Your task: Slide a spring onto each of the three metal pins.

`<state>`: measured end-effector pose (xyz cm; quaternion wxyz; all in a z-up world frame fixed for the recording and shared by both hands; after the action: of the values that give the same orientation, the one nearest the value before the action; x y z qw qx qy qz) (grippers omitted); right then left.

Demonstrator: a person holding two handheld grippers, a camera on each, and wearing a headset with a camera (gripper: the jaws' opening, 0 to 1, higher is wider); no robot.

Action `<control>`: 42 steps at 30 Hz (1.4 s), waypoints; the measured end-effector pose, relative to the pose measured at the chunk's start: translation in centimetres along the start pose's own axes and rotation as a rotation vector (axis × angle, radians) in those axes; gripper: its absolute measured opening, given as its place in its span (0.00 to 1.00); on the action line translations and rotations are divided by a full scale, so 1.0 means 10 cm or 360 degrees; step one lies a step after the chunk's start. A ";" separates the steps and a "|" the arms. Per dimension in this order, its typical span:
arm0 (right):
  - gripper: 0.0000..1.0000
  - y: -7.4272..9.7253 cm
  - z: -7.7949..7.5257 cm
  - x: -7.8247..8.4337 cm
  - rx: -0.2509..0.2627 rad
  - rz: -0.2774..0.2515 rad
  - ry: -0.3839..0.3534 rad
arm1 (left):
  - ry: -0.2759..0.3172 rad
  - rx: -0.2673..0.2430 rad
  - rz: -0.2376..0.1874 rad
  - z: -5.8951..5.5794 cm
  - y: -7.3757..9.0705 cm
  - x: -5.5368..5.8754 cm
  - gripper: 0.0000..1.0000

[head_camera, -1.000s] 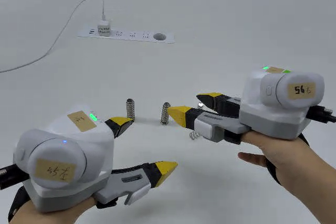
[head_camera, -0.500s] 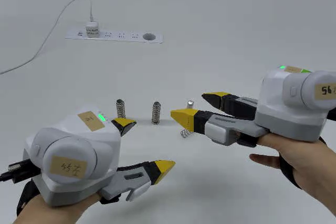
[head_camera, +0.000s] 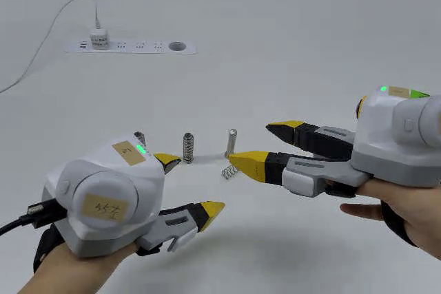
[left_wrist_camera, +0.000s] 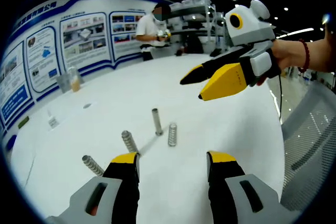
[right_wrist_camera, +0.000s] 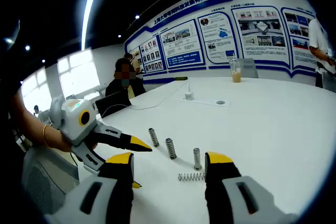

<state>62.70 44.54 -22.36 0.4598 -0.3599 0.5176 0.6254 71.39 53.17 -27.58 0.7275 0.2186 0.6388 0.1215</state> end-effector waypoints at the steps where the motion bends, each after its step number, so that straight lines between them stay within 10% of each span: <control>1: 0.56 0.01 0.00 0.01 -0.0005 0.0008 -0.0001 | 0.0000 0.0001 0.0002 0.00 -0.02 0.00 0.52; 42: 0.55 0.22 0.02 0.37 -0.0078 0.0110 0.0053 | 0.0005 0.0102 0.0123 0.01 -0.69 0.03 0.20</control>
<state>59.44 45.43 -25.01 0.4203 -0.3634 0.5218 0.6473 70.84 47.26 -31.14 0.7139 0.2660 0.6347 0.1293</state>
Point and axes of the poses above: the centre of the closed fingertips' face, and the gripper's own axes: y roughly backward along the fingers, z roughly to its left, x roughly out of its underside, the point moved 5 cm from there along y, roughly backward along the fingers, and after that the axes turned 3 degrees about -x, right-handed, at the moved point
